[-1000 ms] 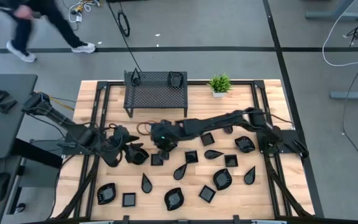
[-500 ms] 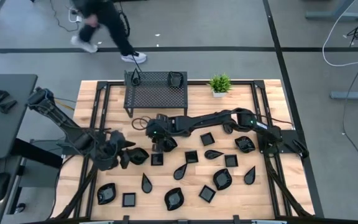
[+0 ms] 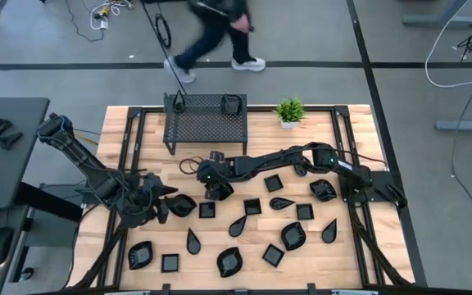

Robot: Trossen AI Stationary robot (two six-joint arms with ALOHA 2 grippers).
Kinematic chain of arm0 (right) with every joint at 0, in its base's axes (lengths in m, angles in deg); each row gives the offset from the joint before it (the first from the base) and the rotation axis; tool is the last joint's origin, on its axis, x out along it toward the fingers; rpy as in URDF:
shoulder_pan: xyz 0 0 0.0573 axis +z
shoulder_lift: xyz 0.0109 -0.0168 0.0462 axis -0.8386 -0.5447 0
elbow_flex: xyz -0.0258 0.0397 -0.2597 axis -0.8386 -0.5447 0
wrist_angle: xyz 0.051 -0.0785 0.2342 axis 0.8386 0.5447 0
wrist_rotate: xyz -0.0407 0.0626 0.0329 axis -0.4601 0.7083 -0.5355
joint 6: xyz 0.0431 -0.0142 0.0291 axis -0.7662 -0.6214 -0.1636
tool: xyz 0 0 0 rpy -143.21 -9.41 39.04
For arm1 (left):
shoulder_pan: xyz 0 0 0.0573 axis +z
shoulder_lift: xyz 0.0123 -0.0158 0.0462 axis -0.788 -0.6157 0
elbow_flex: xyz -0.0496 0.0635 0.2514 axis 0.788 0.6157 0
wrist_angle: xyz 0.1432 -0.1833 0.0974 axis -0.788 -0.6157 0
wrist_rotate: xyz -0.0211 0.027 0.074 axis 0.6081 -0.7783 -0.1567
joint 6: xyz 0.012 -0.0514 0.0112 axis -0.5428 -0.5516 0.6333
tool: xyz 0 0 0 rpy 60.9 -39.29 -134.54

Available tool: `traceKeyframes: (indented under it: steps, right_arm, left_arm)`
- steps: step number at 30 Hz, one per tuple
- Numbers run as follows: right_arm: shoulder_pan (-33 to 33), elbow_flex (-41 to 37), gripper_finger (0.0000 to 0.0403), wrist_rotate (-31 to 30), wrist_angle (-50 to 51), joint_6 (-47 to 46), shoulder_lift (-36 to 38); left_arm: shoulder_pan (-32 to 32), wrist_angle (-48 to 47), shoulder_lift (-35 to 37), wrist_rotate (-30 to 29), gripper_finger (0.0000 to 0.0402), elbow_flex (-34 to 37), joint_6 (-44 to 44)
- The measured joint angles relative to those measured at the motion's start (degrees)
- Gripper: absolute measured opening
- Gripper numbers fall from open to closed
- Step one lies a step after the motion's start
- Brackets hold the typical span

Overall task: Pick & Place Mini shaped plates
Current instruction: Put the black square plate on the shelf

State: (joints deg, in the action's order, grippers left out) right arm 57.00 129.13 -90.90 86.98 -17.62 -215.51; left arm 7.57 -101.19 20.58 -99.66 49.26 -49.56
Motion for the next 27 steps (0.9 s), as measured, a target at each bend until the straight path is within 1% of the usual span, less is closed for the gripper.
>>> traceKeyframes:
  steps: [6,12,16,21,27]
  right_arm:
    - [0.00,-0.81,0.0106,-0.52,-0.08,0.86,0.07]
    - [-0.68,-0.81,0.0077,-0.56,-0.10,1.05,0.09]
    - [-1.16,-0.81,0.0063,-0.47,-0.02,2.90,0.09]
    - [-1.11,-0.81,0.0059,-0.38,0.46,5.25,0.10]
    - [-1.11,-0.81,0.0057,-0.36,0.43,5.31,0.10]
  left_arm:
    - [0.02,0.04,0.00,0.00,0.0197,0.00,0.00]
    - [0.02,0.17,-0.02,-0.20,0.0197,0.00,0.00]
    - [0.02,0.37,-0.02,-0.20,0.0197,-0.01,0.00]
    - [0.02,0.52,-0.02,-0.20,0.0197,-0.02,0.00]
    - [0.02,0.57,-0.02,-0.20,0.0197,-0.02,0.00]
